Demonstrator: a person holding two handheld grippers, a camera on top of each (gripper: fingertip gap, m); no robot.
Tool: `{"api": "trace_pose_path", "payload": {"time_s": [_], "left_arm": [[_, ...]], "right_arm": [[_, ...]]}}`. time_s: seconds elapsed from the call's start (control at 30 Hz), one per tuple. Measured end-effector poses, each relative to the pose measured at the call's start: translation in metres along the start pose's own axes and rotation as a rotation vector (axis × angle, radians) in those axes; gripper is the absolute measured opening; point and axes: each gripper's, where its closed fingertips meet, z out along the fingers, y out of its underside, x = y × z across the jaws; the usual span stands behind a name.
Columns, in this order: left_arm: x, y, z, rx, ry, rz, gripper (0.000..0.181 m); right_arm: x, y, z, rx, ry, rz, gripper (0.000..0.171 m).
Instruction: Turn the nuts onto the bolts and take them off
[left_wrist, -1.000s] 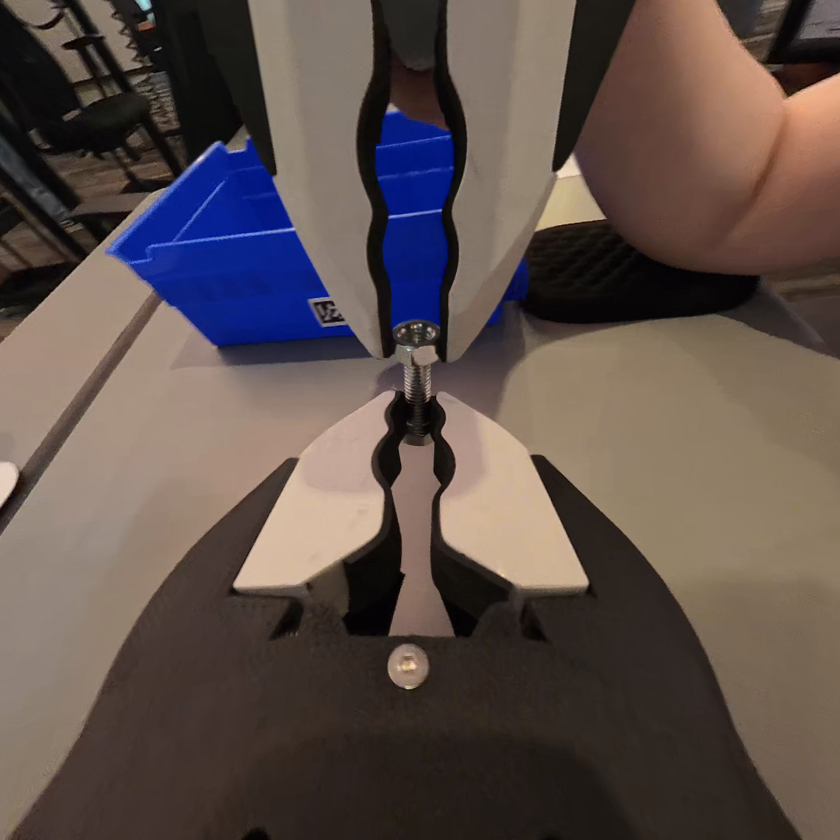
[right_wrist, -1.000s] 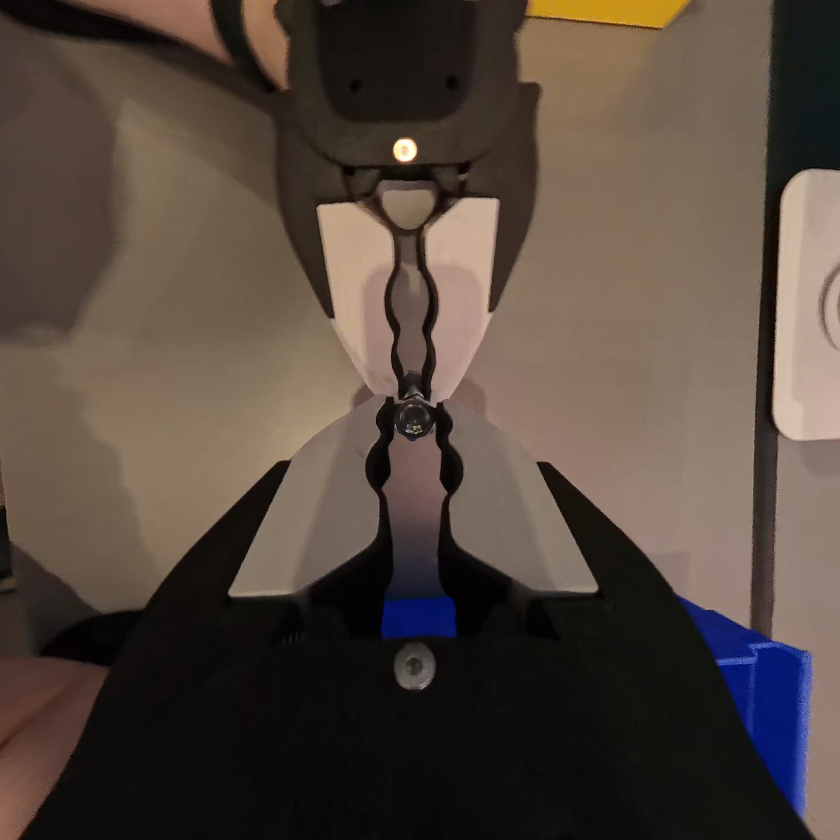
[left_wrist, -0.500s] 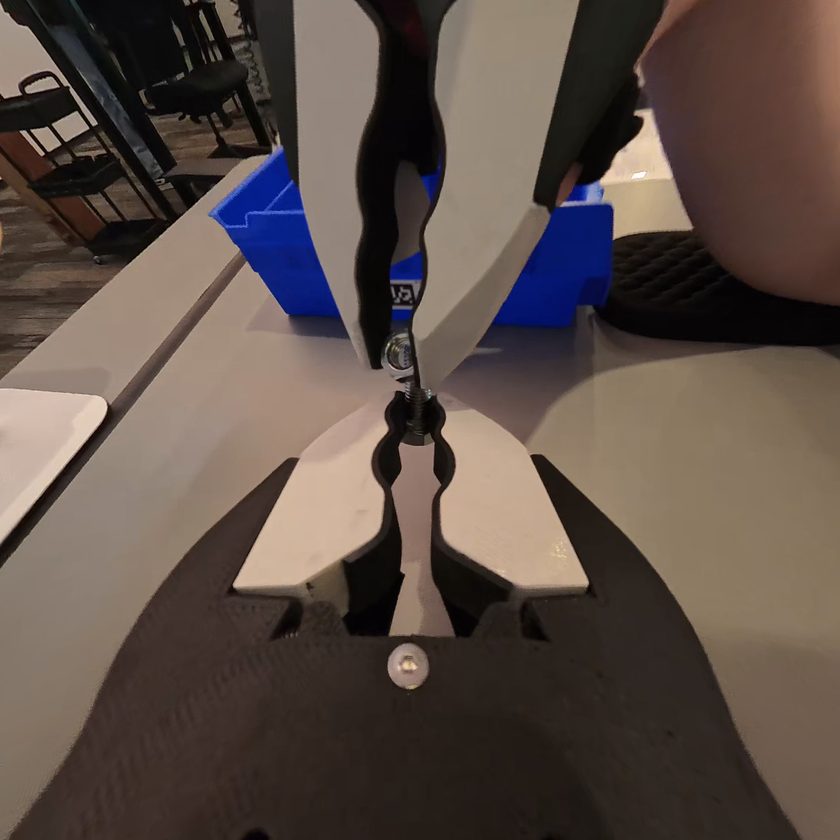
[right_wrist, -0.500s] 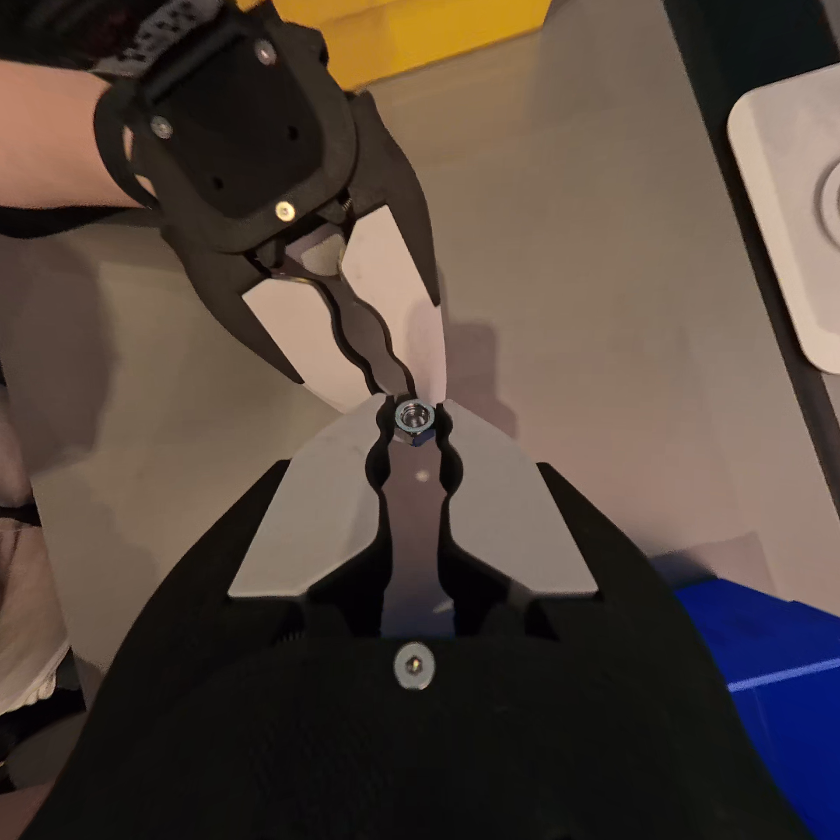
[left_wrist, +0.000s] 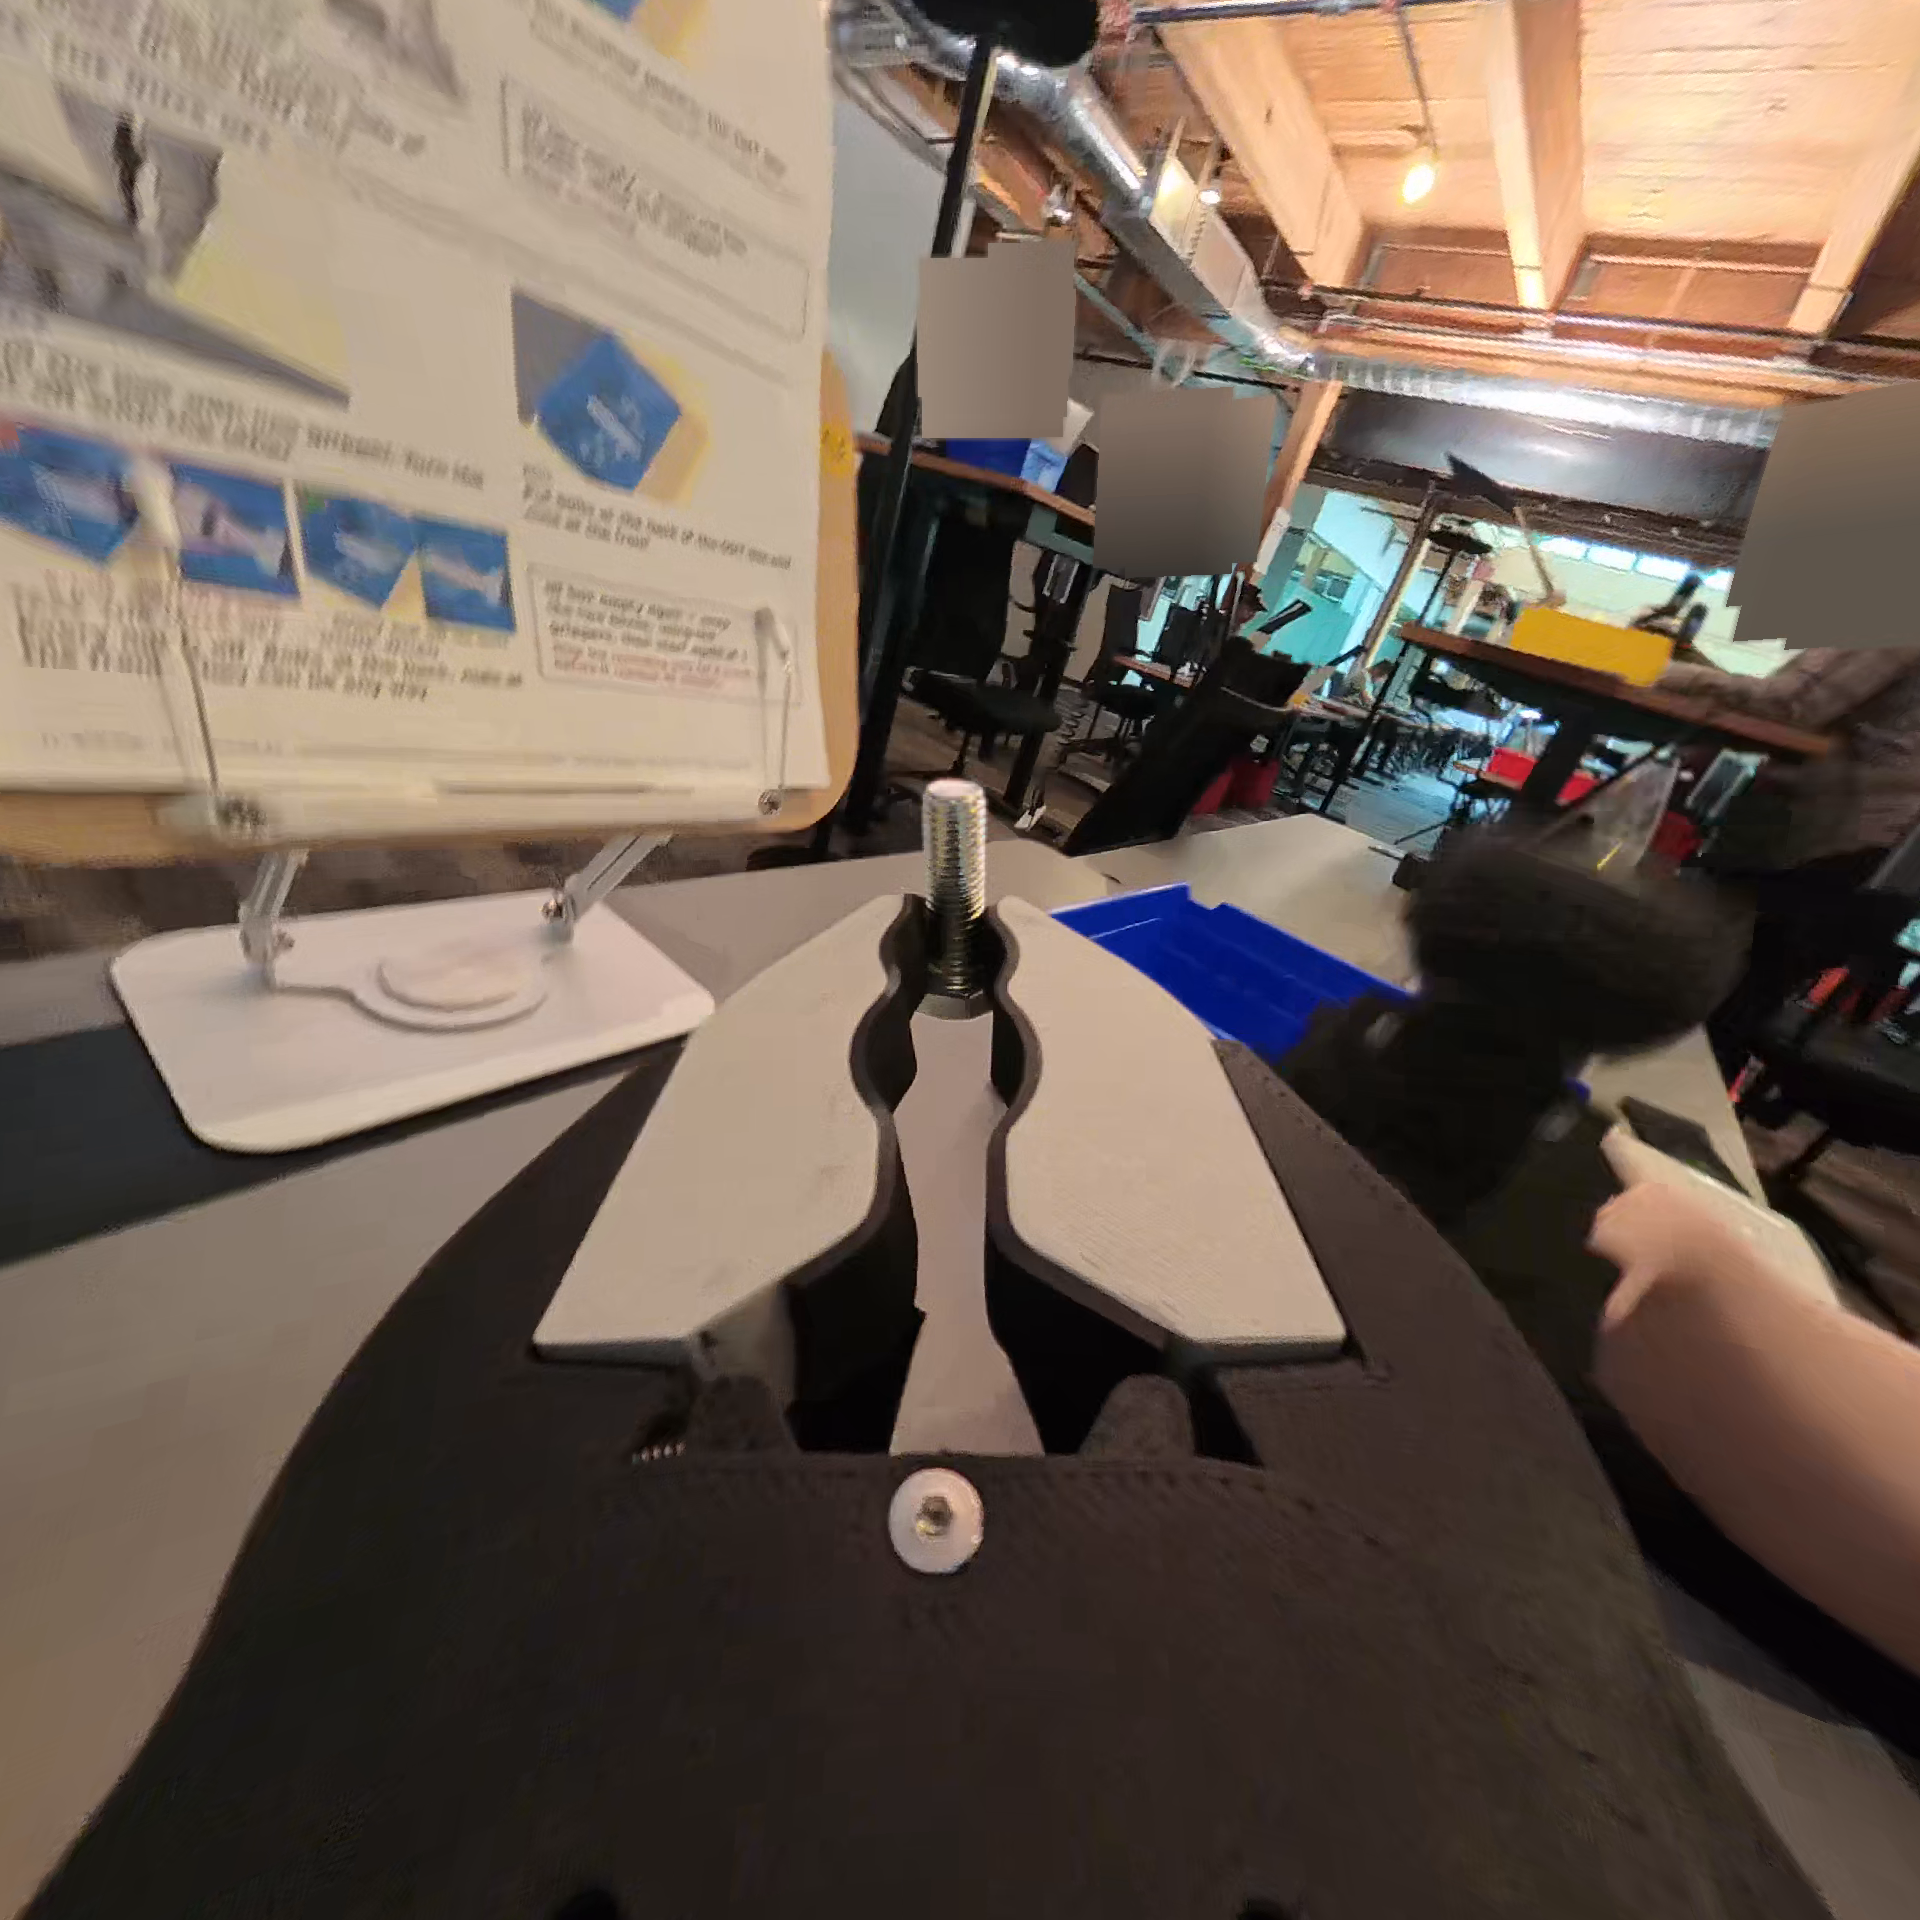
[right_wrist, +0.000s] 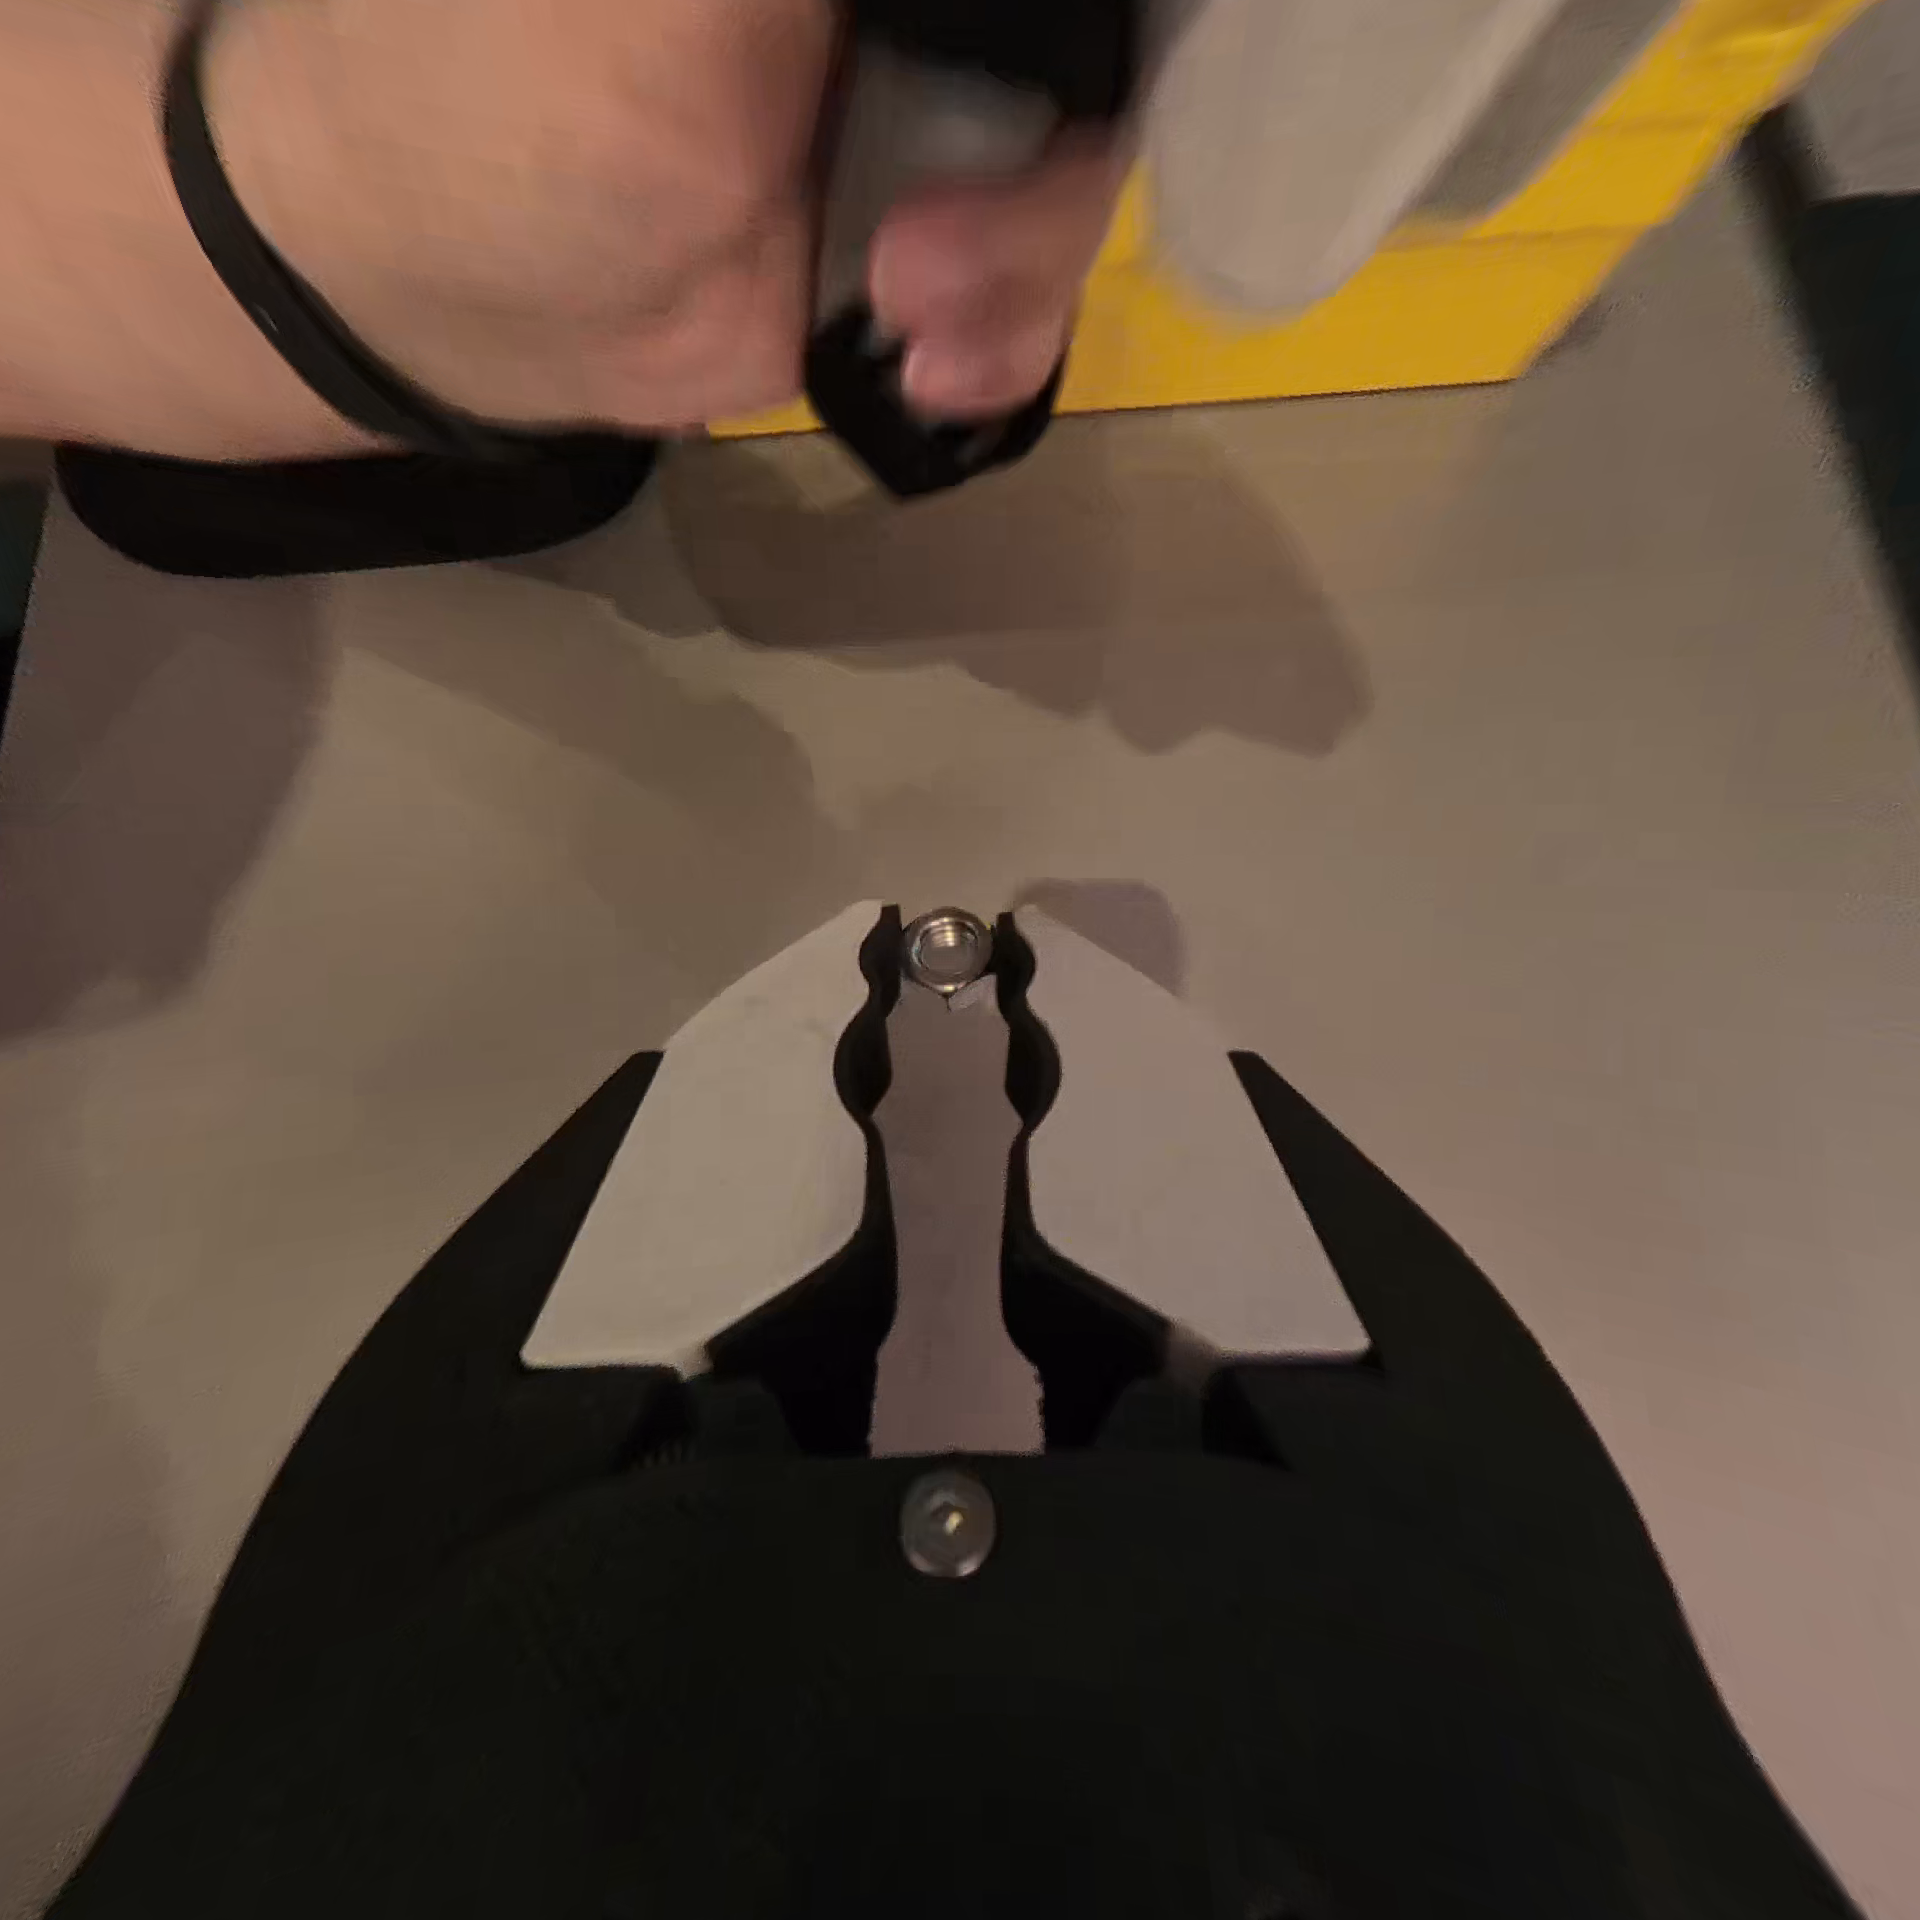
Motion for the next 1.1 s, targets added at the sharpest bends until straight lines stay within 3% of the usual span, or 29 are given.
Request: {"api": "trace_pose_path", "payload": {"time_s": [0.17, 0.47, 0.7, 1.1], "left_arm": [[0.045, -0.056, -0.022, 0.036, 0.073, 0.178, 0.009], [0.056, -0.109, -0.06, 0.138, 0.117, 0.154, 0.009], [0.061, -0.116, -0.066, 0.15, 0.147, 0.145, 0.009], [0.079, -0.098, -0.052, 0.075, 0.217, 0.181, 0.01]], "right_arm": [[-0.025, 0.002, 0.059, 0.031, -0.067, -0.07, 0.019], [-0.029, 0.021, 0.084, -0.008, -0.081, -0.13, 0.019], [-0.025, 0.021, 0.074, 0.029, -0.103, -0.157, 0.028], [-0.029, 0.025, 0.079, 0.046, -0.18, -0.226, 0.032]]}}
